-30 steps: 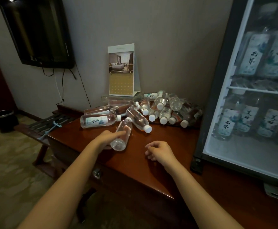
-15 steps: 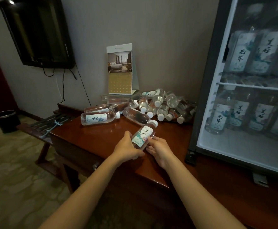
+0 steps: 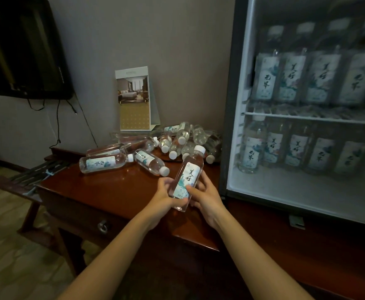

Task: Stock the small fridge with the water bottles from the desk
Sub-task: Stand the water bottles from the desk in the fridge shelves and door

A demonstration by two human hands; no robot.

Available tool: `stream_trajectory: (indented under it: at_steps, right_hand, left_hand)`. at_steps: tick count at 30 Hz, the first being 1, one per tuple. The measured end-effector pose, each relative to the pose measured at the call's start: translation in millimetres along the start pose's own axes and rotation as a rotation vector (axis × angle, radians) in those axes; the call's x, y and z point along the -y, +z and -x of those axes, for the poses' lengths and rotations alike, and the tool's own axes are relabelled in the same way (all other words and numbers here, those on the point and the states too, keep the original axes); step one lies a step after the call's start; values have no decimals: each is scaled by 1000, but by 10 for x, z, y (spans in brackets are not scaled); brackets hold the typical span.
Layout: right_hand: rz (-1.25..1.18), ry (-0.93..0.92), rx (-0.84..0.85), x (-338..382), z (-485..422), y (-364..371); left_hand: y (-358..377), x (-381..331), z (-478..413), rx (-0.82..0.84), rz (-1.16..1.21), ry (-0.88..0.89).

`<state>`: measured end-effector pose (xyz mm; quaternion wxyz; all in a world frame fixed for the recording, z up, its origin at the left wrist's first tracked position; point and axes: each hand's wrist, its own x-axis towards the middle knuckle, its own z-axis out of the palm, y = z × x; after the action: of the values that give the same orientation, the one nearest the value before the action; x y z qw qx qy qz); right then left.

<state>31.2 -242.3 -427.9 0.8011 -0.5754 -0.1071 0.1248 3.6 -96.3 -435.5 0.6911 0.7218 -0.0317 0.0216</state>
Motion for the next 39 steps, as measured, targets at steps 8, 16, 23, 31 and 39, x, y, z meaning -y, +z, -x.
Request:
stream_trajectory:
  at_steps: [8,16,23,31,39]
  right_hand:
    - [285,-168,41,216,206,-253]
    - [344,-342,-32,677,496,-735]
    - [442,-390,-279,939,681,-1288]
    - [520,-443,-438,1057,569,-1718]
    - [453,-424,-519,1032,227,-1969]
  left_hand:
    - [301,-105,70,40,13,155]
    - [957,-339,-36,63,29,364]
    - [1685,-395,-372,153,21,406]
    - [2174,-399,-741,246,22,406]
    - [2337,-373,-1041,128,-164,509]
